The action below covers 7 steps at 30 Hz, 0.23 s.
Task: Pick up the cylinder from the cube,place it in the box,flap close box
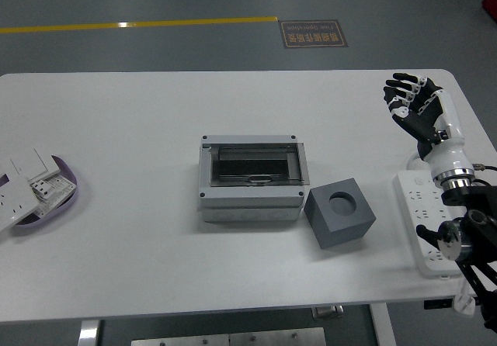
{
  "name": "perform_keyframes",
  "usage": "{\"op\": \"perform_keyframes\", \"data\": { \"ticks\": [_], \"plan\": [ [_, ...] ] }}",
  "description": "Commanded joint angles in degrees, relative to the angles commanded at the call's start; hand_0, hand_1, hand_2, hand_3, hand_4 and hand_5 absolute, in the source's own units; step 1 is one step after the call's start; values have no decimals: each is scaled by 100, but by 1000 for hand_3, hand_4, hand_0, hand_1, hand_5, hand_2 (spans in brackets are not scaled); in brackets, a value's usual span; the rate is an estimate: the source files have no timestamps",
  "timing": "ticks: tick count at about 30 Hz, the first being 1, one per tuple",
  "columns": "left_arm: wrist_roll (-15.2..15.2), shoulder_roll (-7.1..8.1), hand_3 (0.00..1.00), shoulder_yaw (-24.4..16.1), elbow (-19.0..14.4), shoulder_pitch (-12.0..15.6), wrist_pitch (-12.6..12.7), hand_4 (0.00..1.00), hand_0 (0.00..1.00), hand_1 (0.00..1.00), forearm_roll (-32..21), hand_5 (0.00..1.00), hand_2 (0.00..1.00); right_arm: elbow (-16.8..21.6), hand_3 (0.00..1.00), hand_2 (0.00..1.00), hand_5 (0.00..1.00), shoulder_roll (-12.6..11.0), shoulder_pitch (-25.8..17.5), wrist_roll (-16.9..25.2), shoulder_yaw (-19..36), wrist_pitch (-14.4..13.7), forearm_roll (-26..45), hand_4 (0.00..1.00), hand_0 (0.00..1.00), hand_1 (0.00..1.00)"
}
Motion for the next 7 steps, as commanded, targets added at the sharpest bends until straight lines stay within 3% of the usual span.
{"op": "perform_keyframes", "data": {
  "ticks": [7],
  "plan": [
    [0,7,638,17,6,16,0,699,594,628,-20,216,619,-14,563,580,2,5,-13,9,15,-2,9,646,621,608]
  ]
}}
